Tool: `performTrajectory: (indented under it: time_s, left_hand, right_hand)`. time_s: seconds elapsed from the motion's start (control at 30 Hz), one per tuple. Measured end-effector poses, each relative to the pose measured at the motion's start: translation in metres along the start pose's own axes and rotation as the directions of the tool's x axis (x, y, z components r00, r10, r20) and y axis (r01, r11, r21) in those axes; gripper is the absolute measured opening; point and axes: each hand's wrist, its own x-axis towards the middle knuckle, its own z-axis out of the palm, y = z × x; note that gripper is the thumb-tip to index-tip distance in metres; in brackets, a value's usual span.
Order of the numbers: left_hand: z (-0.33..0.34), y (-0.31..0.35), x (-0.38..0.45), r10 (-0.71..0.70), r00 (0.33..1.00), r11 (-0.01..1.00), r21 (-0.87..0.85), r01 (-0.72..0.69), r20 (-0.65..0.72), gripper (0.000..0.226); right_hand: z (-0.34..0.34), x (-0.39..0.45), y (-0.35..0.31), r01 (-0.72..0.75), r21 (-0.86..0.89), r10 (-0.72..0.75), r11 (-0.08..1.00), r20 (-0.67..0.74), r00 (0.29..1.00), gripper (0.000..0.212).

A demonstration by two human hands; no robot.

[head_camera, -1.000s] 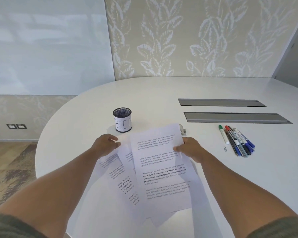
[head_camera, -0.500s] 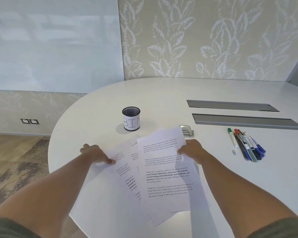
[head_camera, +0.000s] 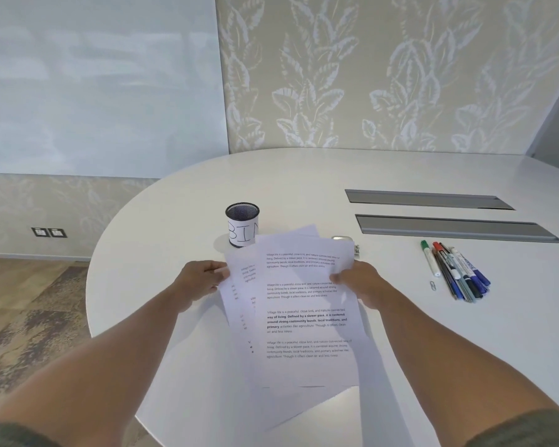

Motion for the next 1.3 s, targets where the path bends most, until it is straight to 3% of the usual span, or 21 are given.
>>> performTrajectory:
  time_s: [0.2,0.47,0.6,0.73,0.97,1.13,1.3]
  left_hand:
    - [0.019,0.023,0.001,0.067,0.997,0.956,-0.288,-0.055,0.031,0.023]
    - [0.047,0.037,0.001,0.072,0.997,0.881,-0.469,-0.069,-0.012,0.029]
    - [0.063,0.037,-0.006,0.070,0.995,0.907,-0.419,-0.032,0.077,0.043]
    - [0.079,0.034,-0.012,0.113,0.976,0.959,-0.277,-0.059,0.185,0.042]
    - [0.097,0.069,-0.013,0.236,0.967,0.948,-0.245,-0.206,0.100,0.033]
    - [0.102,0.116,-0.010,0.351,0.936,0.897,-0.280,-0.342,-0.019,0.027]
    - [0.106,0.153,-0.012,0.494,0.855,0.787,-0.337,-0.518,-0.159,0.025]
  right_hand:
    - [-0.008,-0.004,0.003,0.013,0.024,-0.014,1.000,0.045,0.999,0.026]
    - [-0.017,-0.009,0.006,0.052,0.062,-0.052,0.997,-0.006,0.999,0.028]
    - [-0.021,-0.010,0.006,0.060,0.149,-0.052,0.987,-0.062,0.997,0.023]
    - [-0.025,-0.011,0.004,0.075,0.241,-0.062,0.968,-0.060,0.996,0.034]
    - [-0.022,-0.013,-0.031,0.183,0.117,-0.171,0.976,-0.100,0.980,0.041]
    - [-0.024,-0.019,-0.067,0.359,0.055,-0.329,0.932,-0.294,0.898,0.027]
    - [-0.032,-0.029,-0.100,0.579,-0.003,-0.511,0.816,-0.474,0.717,0.022]
